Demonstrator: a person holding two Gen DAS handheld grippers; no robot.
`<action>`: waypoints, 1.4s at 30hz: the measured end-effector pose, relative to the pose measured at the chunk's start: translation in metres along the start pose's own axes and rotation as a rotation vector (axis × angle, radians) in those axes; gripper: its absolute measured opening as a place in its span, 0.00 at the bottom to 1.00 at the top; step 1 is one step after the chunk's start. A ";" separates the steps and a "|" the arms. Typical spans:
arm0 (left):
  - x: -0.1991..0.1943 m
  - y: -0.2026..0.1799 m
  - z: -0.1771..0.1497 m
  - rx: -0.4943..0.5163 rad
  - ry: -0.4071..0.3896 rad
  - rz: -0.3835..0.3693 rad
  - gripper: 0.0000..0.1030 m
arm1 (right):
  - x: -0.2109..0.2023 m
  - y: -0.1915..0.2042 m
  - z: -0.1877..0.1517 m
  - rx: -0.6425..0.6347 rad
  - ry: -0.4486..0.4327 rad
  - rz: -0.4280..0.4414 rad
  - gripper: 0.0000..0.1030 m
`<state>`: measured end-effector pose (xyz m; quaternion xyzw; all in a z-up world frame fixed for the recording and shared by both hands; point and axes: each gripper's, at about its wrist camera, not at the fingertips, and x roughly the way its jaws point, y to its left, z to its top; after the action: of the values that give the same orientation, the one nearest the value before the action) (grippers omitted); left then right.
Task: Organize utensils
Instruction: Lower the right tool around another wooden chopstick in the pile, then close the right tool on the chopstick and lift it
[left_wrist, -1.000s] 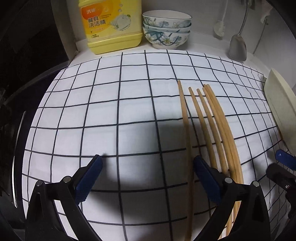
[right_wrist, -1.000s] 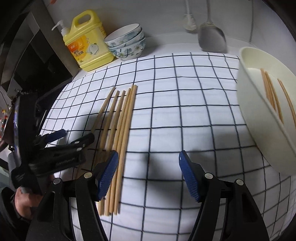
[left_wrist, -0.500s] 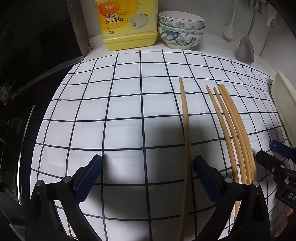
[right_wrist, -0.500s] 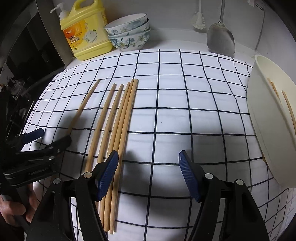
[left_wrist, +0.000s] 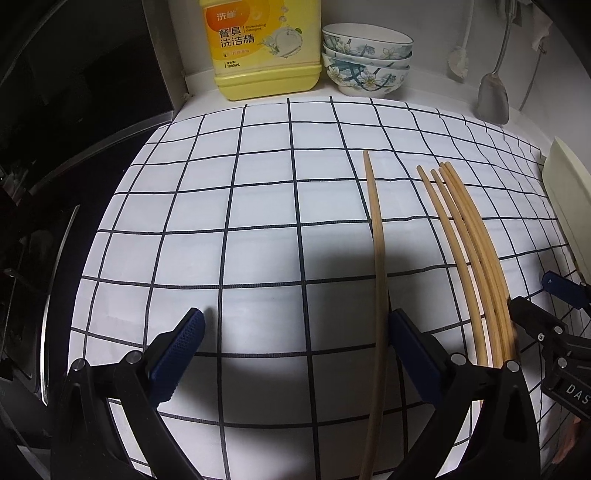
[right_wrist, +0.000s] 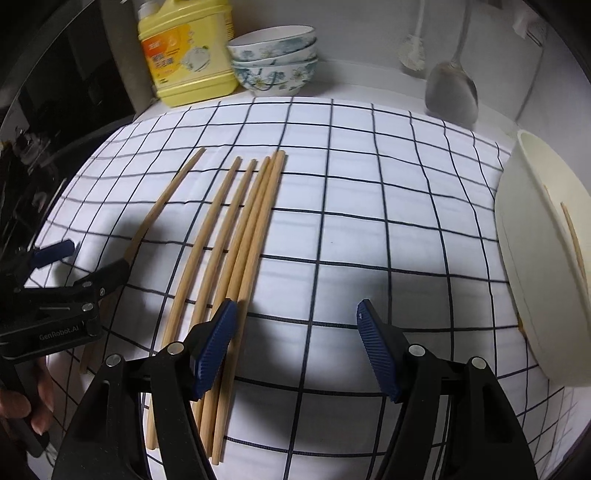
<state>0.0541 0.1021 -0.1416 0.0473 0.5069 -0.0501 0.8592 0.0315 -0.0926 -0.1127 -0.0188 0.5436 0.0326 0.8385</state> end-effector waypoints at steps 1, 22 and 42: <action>-0.001 -0.001 0.000 0.004 -0.002 0.004 0.95 | 0.000 0.002 0.000 -0.013 -0.004 -0.008 0.63; 0.007 -0.026 0.018 0.053 -0.012 0.021 0.94 | 0.015 -0.035 0.015 -0.028 -0.031 -0.036 0.63; 0.001 -0.060 0.026 0.127 -0.033 -0.123 0.08 | 0.018 -0.009 0.026 -0.165 -0.050 0.058 0.06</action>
<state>0.0688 0.0395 -0.1324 0.0695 0.4905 -0.1356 0.8580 0.0627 -0.0991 -0.1183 -0.0711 0.5183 0.1022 0.8461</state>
